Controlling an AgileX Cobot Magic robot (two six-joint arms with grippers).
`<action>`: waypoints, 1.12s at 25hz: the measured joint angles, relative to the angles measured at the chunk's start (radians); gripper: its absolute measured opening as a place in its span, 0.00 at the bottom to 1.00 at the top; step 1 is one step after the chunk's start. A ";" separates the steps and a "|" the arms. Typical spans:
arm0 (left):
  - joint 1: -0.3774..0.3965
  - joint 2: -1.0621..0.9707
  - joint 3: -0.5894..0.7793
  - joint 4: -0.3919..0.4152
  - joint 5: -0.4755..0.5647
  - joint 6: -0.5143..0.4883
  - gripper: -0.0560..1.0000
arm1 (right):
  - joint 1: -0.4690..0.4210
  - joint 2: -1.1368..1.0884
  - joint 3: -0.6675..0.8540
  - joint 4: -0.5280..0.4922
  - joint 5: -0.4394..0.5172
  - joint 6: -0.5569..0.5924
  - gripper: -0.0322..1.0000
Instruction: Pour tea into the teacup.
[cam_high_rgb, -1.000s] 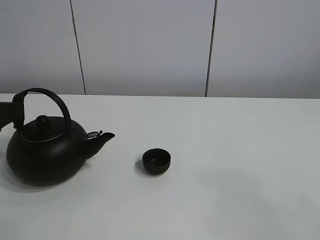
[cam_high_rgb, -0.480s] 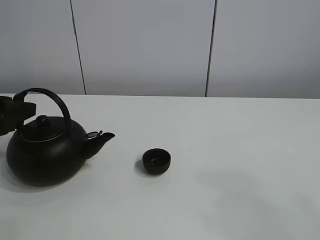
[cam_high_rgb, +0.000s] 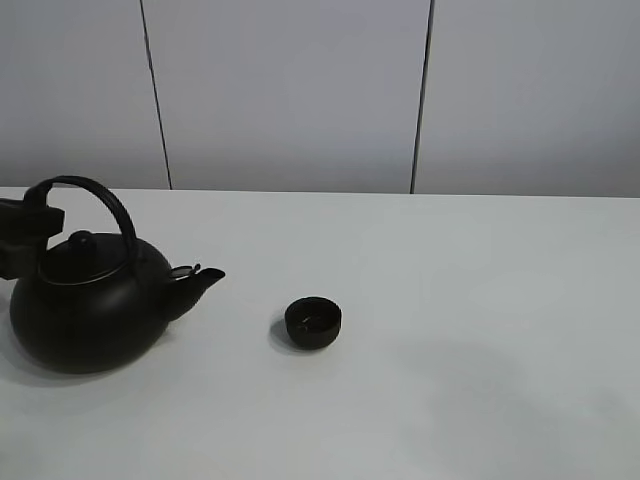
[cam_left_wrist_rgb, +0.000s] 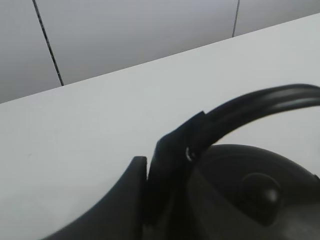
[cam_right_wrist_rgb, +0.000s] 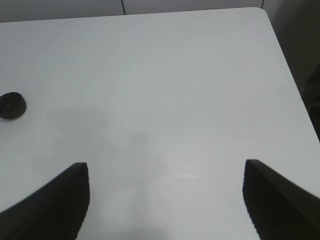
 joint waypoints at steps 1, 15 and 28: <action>0.000 0.000 -0.001 0.001 0.000 0.003 0.17 | 0.000 0.000 0.000 0.000 0.000 0.000 0.59; -0.087 -0.199 0.011 -0.039 0.198 -0.061 0.17 | 0.000 0.000 0.000 0.000 0.001 0.000 0.59; -0.409 -0.243 0.017 -0.382 0.265 -0.075 0.17 | 0.000 0.000 0.000 0.000 0.001 0.000 0.59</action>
